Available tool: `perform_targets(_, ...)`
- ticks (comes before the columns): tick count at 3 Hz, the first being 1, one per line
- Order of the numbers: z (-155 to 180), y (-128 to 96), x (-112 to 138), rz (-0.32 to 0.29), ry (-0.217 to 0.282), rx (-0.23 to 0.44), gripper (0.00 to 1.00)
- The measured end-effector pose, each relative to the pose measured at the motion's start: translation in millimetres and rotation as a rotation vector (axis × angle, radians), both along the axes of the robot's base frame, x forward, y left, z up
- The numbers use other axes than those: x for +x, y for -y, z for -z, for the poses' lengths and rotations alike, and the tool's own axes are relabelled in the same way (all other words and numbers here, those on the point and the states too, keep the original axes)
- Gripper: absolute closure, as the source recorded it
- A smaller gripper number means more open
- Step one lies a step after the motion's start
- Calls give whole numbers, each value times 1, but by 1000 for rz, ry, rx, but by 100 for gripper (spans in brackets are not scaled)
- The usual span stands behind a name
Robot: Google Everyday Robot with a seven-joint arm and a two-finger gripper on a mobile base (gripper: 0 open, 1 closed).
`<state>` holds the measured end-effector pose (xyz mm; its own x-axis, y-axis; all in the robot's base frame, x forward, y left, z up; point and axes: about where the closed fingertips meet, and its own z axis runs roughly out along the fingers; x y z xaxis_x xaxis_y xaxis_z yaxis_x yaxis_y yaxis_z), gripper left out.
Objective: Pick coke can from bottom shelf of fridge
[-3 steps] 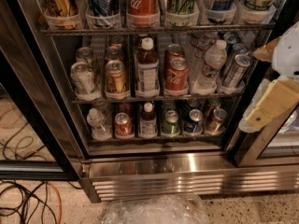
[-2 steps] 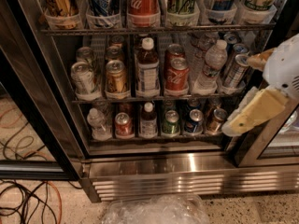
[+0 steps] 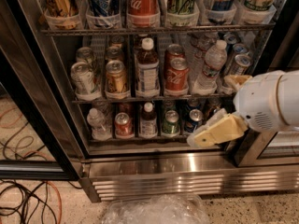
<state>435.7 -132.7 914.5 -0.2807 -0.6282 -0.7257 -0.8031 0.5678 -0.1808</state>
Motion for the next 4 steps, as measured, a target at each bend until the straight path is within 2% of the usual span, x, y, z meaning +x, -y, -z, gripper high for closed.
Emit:
perform_targets(1,13,-26,4,17,48,105,0)
perform_targets(2,13,-26,4,17,48,105,0)
perform_targets(3,14,-28,4,16,37,132,0)
perform_targets(4,24,-36,9,30,66,170,0)
